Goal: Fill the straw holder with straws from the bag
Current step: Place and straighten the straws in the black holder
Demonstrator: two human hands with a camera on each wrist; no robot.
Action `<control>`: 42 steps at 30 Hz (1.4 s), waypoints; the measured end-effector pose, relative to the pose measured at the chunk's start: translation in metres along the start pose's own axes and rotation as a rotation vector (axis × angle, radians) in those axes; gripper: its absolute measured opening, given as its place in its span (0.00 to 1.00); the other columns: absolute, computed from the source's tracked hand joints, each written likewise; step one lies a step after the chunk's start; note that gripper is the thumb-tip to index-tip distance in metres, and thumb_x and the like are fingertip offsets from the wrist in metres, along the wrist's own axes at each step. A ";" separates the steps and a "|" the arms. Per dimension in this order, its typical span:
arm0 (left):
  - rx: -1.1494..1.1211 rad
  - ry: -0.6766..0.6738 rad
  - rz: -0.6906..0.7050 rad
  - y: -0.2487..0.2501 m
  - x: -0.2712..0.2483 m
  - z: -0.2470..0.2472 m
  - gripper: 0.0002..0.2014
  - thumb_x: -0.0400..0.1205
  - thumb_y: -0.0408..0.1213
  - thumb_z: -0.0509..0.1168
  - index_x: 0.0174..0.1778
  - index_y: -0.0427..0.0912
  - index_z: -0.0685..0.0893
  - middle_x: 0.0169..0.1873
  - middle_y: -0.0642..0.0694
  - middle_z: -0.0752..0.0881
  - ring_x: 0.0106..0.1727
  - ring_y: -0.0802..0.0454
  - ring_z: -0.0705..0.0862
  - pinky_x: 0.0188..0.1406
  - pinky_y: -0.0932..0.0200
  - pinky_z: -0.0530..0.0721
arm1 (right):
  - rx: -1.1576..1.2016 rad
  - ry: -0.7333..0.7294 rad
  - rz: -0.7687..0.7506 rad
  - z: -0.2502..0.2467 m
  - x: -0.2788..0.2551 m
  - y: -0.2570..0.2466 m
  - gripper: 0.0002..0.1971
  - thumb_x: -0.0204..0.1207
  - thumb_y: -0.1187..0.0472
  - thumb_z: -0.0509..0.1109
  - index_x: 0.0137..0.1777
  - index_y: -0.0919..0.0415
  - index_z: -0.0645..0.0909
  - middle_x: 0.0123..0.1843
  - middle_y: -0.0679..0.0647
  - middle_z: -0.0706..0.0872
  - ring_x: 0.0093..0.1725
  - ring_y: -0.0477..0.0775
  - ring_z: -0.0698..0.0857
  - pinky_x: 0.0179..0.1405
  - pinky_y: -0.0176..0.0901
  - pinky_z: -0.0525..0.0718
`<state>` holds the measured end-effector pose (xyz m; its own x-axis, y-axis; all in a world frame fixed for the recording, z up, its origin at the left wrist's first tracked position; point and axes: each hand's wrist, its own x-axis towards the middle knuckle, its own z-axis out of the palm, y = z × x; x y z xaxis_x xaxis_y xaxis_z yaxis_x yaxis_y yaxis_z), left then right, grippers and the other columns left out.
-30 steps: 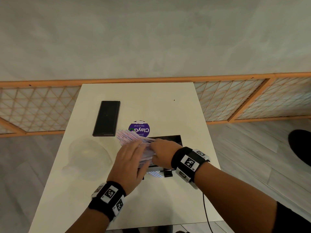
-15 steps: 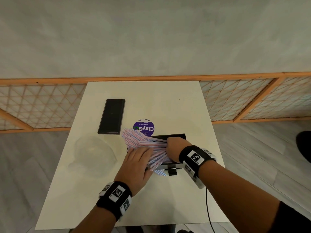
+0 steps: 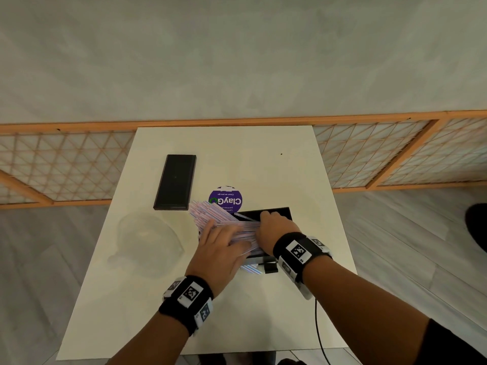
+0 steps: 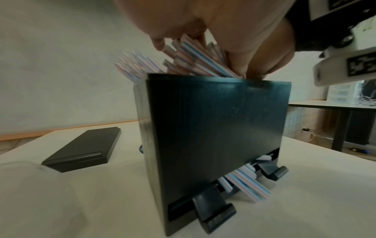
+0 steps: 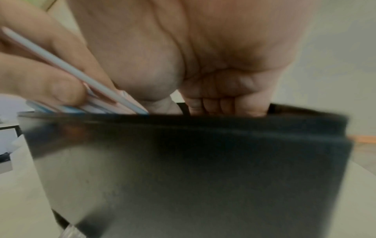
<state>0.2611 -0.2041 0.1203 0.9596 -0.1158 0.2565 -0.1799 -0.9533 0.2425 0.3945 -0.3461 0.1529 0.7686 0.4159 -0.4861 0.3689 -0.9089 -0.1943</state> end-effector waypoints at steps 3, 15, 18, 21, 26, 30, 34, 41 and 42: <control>-0.008 -0.008 -0.031 -0.015 0.003 -0.004 0.12 0.79 0.46 0.68 0.58 0.58 0.90 0.61 0.52 0.83 0.63 0.48 0.80 0.81 0.39 0.66 | -0.031 -0.001 -0.047 -0.008 -0.004 -0.001 0.14 0.84 0.57 0.58 0.66 0.61 0.75 0.65 0.61 0.82 0.60 0.65 0.85 0.57 0.55 0.83; 0.034 -0.062 -0.123 -0.021 0.003 -0.016 0.14 0.74 0.44 0.77 0.55 0.58 0.90 0.55 0.55 0.85 0.58 0.51 0.81 0.79 0.41 0.68 | 0.081 -0.102 -0.460 -0.050 0.033 -0.061 0.02 0.81 0.51 0.70 0.48 0.46 0.81 0.47 0.49 0.82 0.49 0.57 0.80 0.51 0.48 0.78; 0.071 -0.064 -0.140 -0.016 0.000 -0.017 0.14 0.72 0.45 0.79 0.54 0.59 0.90 0.54 0.56 0.86 0.55 0.51 0.84 0.69 0.50 0.66 | 0.081 -0.143 -0.459 -0.047 0.040 -0.067 0.07 0.79 0.49 0.71 0.45 0.51 0.80 0.42 0.51 0.83 0.42 0.53 0.80 0.41 0.42 0.74; 0.067 -0.048 -0.162 -0.012 -0.002 -0.016 0.14 0.73 0.44 0.78 0.54 0.59 0.90 0.55 0.57 0.87 0.55 0.51 0.84 0.63 0.51 0.66 | 0.043 -0.109 -0.516 -0.045 0.041 -0.070 0.08 0.78 0.51 0.72 0.48 0.54 0.81 0.45 0.52 0.85 0.44 0.54 0.81 0.42 0.43 0.73; 0.063 -0.038 -0.165 -0.013 -0.003 -0.015 0.13 0.73 0.44 0.78 0.54 0.58 0.91 0.56 0.57 0.87 0.55 0.50 0.85 0.61 0.52 0.66 | 0.055 -0.037 -0.539 -0.050 0.033 -0.064 0.08 0.78 0.55 0.71 0.49 0.59 0.79 0.45 0.54 0.82 0.44 0.56 0.79 0.43 0.43 0.72; 0.034 -0.060 -0.172 -0.016 -0.002 -0.014 0.14 0.73 0.44 0.79 0.55 0.58 0.90 0.59 0.57 0.86 0.57 0.50 0.83 0.62 0.52 0.71 | 0.147 0.030 -0.495 -0.054 0.025 -0.045 0.14 0.79 0.56 0.70 0.62 0.59 0.78 0.47 0.55 0.85 0.45 0.59 0.83 0.42 0.43 0.76; 0.027 -0.094 -0.184 -0.017 -0.001 -0.014 0.14 0.76 0.45 0.75 0.57 0.58 0.89 0.59 0.57 0.86 0.59 0.50 0.83 0.62 0.50 0.77 | 0.067 0.064 -0.516 -0.049 0.020 -0.030 0.23 0.80 0.49 0.69 0.74 0.52 0.75 0.51 0.55 0.88 0.47 0.60 0.85 0.45 0.42 0.77; 0.014 -0.104 -0.191 -0.018 0.000 -0.018 0.13 0.78 0.46 0.74 0.58 0.59 0.89 0.60 0.58 0.85 0.61 0.51 0.81 0.66 0.51 0.74 | -0.136 0.142 -0.528 -0.054 0.014 -0.023 0.16 0.82 0.44 0.65 0.64 0.50 0.78 0.48 0.56 0.88 0.43 0.60 0.82 0.41 0.45 0.76; 0.004 -0.101 -0.196 -0.017 0.000 -0.018 0.12 0.78 0.46 0.73 0.58 0.58 0.89 0.60 0.58 0.85 0.61 0.51 0.81 0.66 0.51 0.74 | -0.107 0.130 -0.511 -0.052 0.014 -0.021 0.12 0.82 0.45 0.65 0.60 0.49 0.79 0.45 0.54 0.87 0.41 0.58 0.80 0.41 0.46 0.76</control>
<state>0.2607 -0.1825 0.1331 0.9930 0.0448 0.1096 0.0130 -0.9613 0.2752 0.4250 -0.3193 0.1946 0.5329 0.8111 -0.2412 0.7592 -0.5842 -0.2870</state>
